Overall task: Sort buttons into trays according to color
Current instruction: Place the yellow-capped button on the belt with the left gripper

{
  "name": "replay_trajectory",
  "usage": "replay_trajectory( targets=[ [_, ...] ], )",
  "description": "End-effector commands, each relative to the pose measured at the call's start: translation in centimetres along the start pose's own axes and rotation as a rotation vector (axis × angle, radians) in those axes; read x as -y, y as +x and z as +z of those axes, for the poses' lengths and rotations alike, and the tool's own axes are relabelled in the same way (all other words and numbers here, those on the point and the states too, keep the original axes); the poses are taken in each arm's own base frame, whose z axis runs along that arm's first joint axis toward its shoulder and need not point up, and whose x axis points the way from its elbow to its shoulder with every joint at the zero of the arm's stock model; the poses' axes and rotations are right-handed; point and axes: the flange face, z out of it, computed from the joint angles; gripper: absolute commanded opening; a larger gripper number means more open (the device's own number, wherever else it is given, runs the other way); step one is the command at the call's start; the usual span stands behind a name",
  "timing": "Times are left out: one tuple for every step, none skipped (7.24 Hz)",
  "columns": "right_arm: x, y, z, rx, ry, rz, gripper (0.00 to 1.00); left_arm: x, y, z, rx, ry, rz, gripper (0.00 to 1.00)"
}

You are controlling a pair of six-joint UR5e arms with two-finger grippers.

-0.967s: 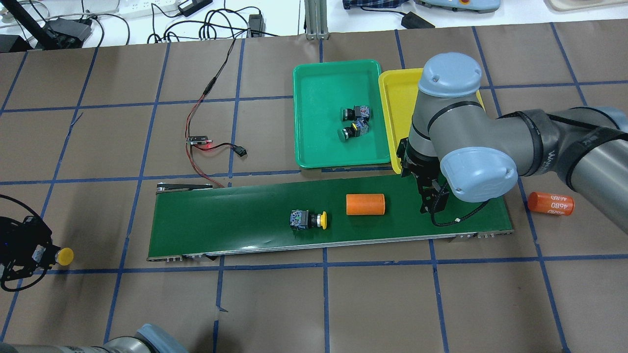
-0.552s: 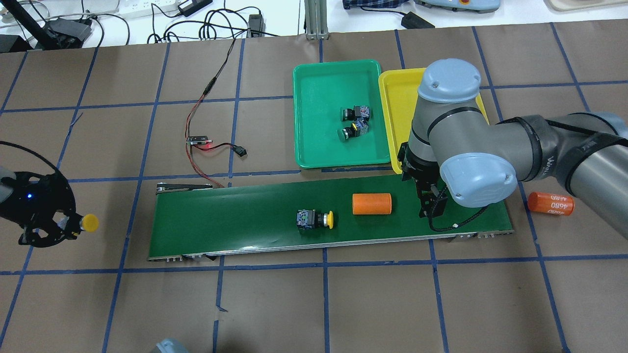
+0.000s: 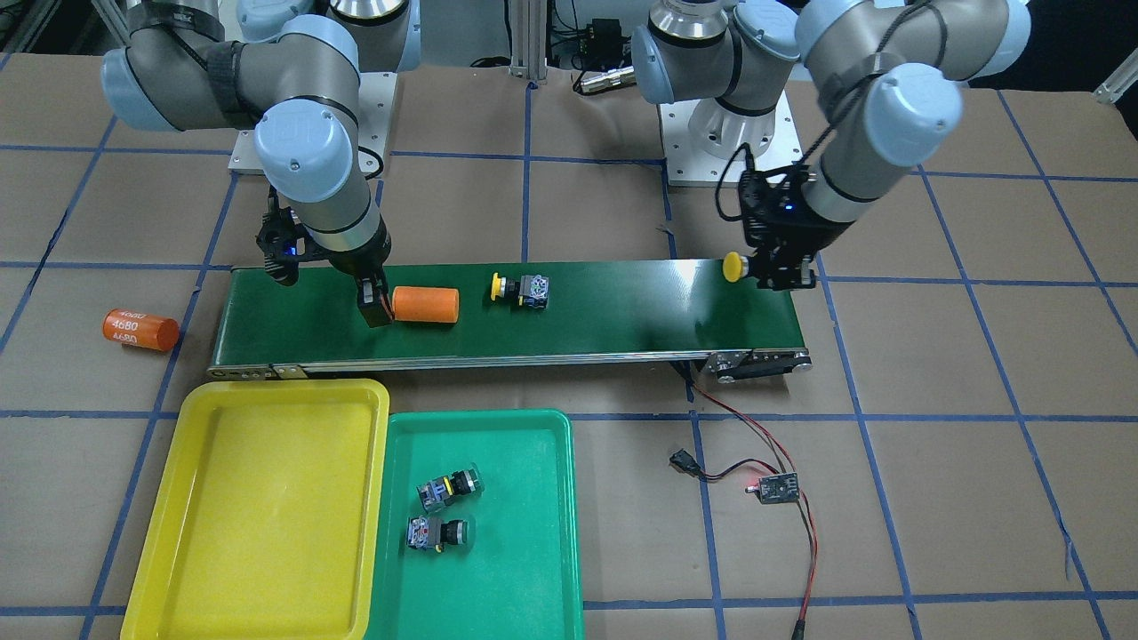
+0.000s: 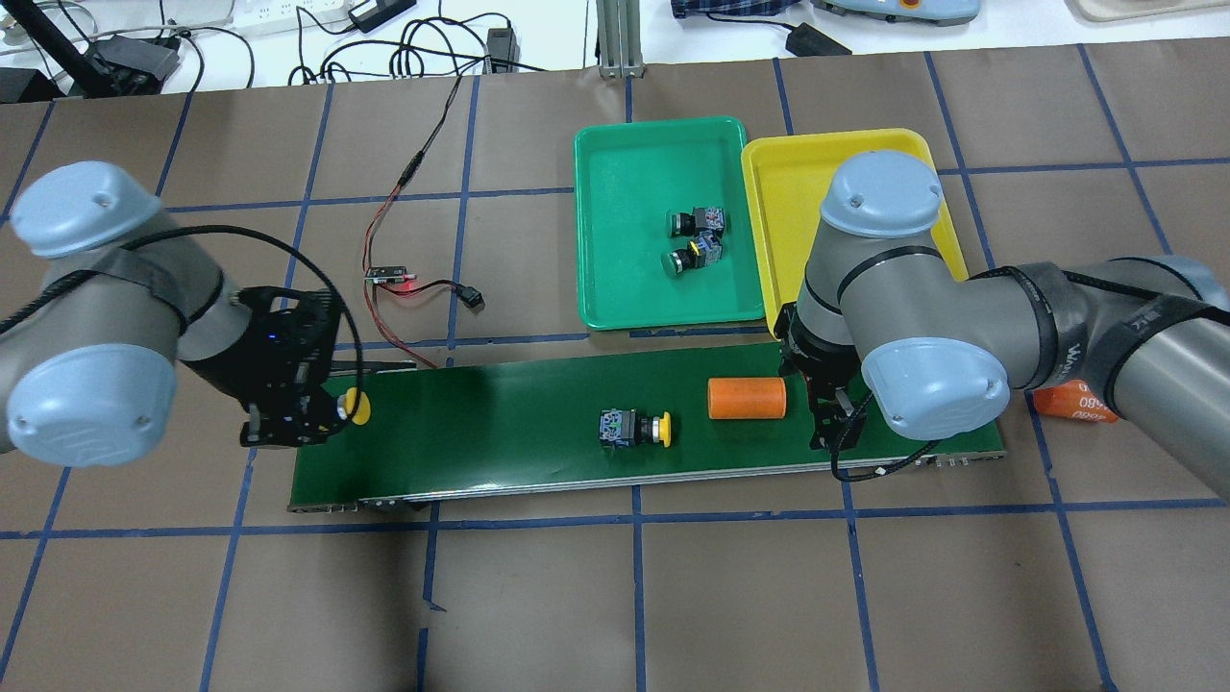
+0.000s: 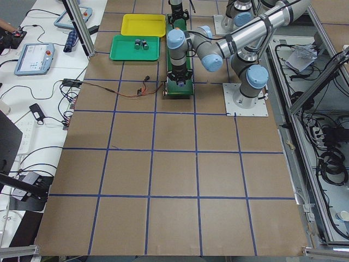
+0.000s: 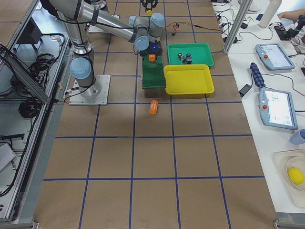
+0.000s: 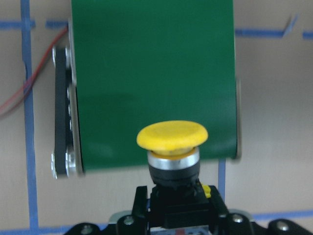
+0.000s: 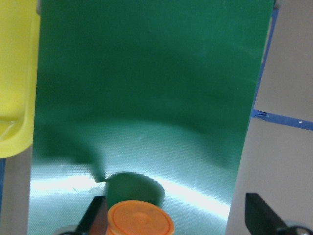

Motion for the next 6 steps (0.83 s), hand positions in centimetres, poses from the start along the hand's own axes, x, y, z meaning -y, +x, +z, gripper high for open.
replay_trajectory(
  targets=[
    [0.5, -0.3, 0.3, 0.01, -0.001, 0.005, 1.0, 7.7, 0.7, 2.1, 0.028, -0.023, -0.017, 0.0],
    [0.9, -0.5, 0.0, 0.027, 0.0, 0.012, 1.0, 8.4, 0.2, 3.2, 0.027, -0.008, -0.009, 0.0],
    [1.1, -0.6, 0.0, 0.033, 0.001, 0.018, 1.0, 8.6, -0.3, 3.3, 0.05, -0.006, 0.0, 0.0],
    [1.1, -0.7, 0.0, 0.047, 0.003, 0.019, 1.0, 8.7, -0.3, 3.4, 0.05, -0.001, -0.005, 0.99],
    [1.1, -0.8, 0.0, 0.05, 0.005, 0.019, 1.0, 8.7, -0.2, 3.4, 0.042, -0.001, -0.005, 1.0],
    [1.2, -1.0, 0.4, 0.042, 0.007, 0.019, 1.0, 8.7, -0.2, 3.4, 0.042, -0.001, -0.007, 1.0]
  ],
)
